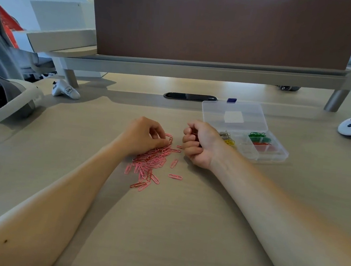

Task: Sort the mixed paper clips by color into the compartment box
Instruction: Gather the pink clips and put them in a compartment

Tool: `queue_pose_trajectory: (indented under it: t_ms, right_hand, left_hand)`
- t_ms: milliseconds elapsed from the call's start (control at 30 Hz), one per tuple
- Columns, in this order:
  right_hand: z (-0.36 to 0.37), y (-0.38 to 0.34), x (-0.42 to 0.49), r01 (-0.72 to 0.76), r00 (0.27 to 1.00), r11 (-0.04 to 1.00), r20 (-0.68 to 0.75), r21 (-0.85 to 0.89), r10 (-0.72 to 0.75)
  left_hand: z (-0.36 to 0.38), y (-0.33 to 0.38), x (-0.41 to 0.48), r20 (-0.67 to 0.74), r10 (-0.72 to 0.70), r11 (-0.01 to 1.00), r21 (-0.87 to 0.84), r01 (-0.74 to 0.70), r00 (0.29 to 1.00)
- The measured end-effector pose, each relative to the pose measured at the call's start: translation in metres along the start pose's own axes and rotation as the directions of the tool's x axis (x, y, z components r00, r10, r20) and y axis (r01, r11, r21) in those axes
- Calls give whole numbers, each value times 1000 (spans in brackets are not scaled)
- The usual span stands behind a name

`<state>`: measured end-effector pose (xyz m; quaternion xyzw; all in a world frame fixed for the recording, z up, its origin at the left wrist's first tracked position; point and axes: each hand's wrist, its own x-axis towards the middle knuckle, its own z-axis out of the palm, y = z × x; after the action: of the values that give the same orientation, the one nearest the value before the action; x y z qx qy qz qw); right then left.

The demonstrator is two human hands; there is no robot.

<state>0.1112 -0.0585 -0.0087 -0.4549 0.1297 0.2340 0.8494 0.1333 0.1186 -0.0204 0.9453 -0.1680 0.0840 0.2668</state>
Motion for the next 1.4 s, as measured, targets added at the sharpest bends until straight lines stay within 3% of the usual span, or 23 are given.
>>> queue_pose_trajectory:
  t_ms: [333,600,733,800,933,1233,1400]
  right_hand:
    - [0,1,0,8,1000,1000,5,-18,-8]
    - [-2,1,2,9,1000,1000,3,-19,-9]
    - [-1,1,2,1,1000,1000,-7,-10,-1]
    - [-1,0,2,7,1000,1000,-17,-4,-7]
    - [-1,0,2,9,1000,1000,-15,-9,-9]
    - [-3,-1,5,15,1000,1000,-14,-13,-15]
    - [-4,-2,5,18,1000,1000,-21,2,-18]
  left_hand:
    - [-6,-5,1,42,-41,999,-17,42,998]
    - [-8,8,4,105,25,989,142,-39,994]
    - [-10,10,10,-2,3,1000,0,-3,1000]
    - [-9,18,13,12,-22,997,-67,23,1000]
    - [-1,28,16,115,-63,998,20,61,991]
    - [1,35,24,207,-115,982,174,80,971]
    - [-1,37,25,152,-47,991,131,27,987]
